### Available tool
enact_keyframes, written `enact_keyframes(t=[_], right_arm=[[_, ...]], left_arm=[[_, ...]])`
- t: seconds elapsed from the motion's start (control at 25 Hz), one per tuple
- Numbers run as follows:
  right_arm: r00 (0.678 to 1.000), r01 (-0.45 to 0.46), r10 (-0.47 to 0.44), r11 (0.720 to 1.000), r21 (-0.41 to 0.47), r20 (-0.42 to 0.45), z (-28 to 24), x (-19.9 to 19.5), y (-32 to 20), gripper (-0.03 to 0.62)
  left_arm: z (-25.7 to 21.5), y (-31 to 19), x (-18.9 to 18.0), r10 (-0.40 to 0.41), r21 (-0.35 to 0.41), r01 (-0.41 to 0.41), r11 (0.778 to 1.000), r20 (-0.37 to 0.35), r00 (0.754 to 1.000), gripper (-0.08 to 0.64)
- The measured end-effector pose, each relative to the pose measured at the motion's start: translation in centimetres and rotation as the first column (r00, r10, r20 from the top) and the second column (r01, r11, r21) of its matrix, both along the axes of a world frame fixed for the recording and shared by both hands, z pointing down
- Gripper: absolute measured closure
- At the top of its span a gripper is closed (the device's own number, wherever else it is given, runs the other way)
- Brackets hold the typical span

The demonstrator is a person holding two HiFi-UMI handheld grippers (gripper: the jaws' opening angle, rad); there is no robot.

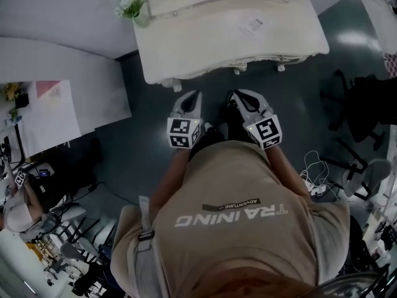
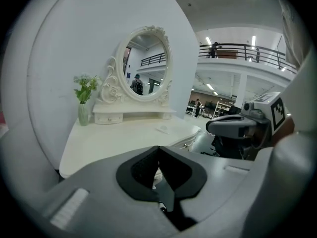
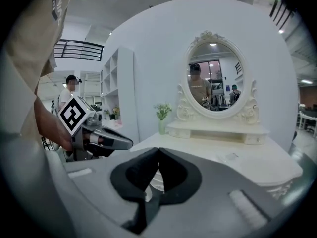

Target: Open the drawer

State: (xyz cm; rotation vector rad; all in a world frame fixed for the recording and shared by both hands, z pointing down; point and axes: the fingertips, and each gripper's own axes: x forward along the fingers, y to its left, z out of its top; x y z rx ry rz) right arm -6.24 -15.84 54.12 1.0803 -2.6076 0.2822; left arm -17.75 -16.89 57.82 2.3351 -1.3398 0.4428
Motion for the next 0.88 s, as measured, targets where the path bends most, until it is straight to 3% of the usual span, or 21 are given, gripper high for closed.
enact_keyframes(t=[0.16,0.36,0.64,0.76,0.88], right_arm=[[0.998,0.046,-0.048,0.998,0.035,0.041,0.2,0.7,-4.4,0.589],[0.991,0.117,-0.122,0.990,0.083,0.051,0.2,2.2,-10.5,0.589],[0.981,0.185,-0.188,0.981,0.056,0.055,0.9,3.3,-14.3,0.589],[0.980,0.193,-0.194,0.981,0.038,0.046,1.1,3.4,-14.5,0.589],[0.984,0.178,-0.178,0.984,0.028,0.017,1.0,3.6,-14.9,0.589]], left_arm=[[0.9,-2.8,0.4,-0.059,-0.042,0.060,0.997,0.032,0.998,0.552],[4.3,-5.5,2.2,-0.126,-0.172,0.121,0.978,-0.016,0.992,0.552],[10.5,-6.7,3.0,-0.243,-0.321,0.227,0.920,-0.010,0.970,0.552],[12.7,-6.7,2.3,-0.266,-0.381,0.245,0.892,-0.004,0.964,0.552],[15.4,-7.0,2.2,-0.286,-0.457,0.234,0.858,-0.046,0.957,0.551]])
